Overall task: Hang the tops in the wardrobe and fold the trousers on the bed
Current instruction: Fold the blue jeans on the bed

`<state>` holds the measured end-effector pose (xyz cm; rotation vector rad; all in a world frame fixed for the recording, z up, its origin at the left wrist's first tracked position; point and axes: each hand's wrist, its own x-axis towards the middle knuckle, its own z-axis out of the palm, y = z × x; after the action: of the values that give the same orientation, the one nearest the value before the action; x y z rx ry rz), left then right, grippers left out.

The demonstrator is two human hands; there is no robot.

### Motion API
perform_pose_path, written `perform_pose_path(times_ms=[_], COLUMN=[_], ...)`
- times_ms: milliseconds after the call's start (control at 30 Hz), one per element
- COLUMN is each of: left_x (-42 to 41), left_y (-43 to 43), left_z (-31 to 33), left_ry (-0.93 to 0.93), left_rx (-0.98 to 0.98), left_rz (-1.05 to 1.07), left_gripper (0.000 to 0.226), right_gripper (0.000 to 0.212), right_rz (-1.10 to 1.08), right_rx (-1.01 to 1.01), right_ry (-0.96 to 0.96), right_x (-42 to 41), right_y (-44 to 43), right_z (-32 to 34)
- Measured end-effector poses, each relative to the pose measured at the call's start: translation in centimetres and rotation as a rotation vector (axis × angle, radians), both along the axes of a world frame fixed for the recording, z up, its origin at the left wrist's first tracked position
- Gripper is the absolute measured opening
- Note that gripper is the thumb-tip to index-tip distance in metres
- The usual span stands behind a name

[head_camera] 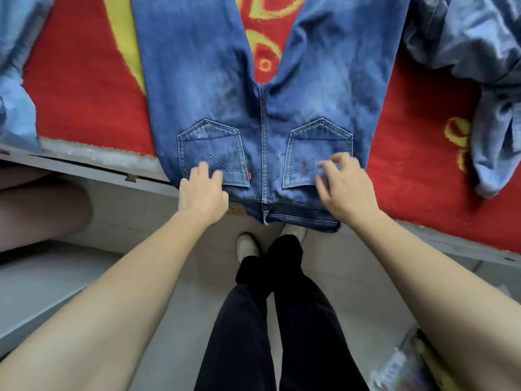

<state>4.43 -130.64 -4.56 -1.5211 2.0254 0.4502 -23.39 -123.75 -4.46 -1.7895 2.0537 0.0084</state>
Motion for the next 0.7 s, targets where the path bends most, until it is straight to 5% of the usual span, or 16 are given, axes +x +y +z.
perform_pose_path(times_ms=[67, 133, 300, 467, 600, 700], left_x=[-0.8, -1.8, -4.2, -8.4, -13.8, -17.8], left_y=[-1.2, -2.1, -3.0, -1.3, 0.4, 1.7], left_z=[-0.6, -1.3, -1.4, -0.3, -0.8, -1.8], left_ry=[0.103, 0.102, 0.011, 0.196, 0.472, 0.502], left_rx=[-0.053, 0.124, 0.246, -0.163, 0.093, 0.208], left_rz=[0.003, 0.019, 0.126, 0.215, 0.255, 0.188], left_gripper=[0.063, 0.071, 0.068, 0.03, 0.018, 0.022], right_gripper=[0.053, 0.064, 0.063, 0.028, 0.038, 0.049], right_rz=[0.051, 0.134, 0.144, -0.34, -0.708, -0.792], right_rx=[0.045, 0.263, 0.451, 0.033, -0.007, 0.087], right_ry=[0.05, 0.12, 0.009, -0.197, -0.257, -0.376], right_x=[-0.3, -0.7, -2.4, -6.1, -9.3, -11.2], right_y=[-1.9, -3.1, -4.9, -5.8, -7.4, -8.8], right_z=[-0.8, -2.1, -2.8, -1.4, -1.6, -2.4])
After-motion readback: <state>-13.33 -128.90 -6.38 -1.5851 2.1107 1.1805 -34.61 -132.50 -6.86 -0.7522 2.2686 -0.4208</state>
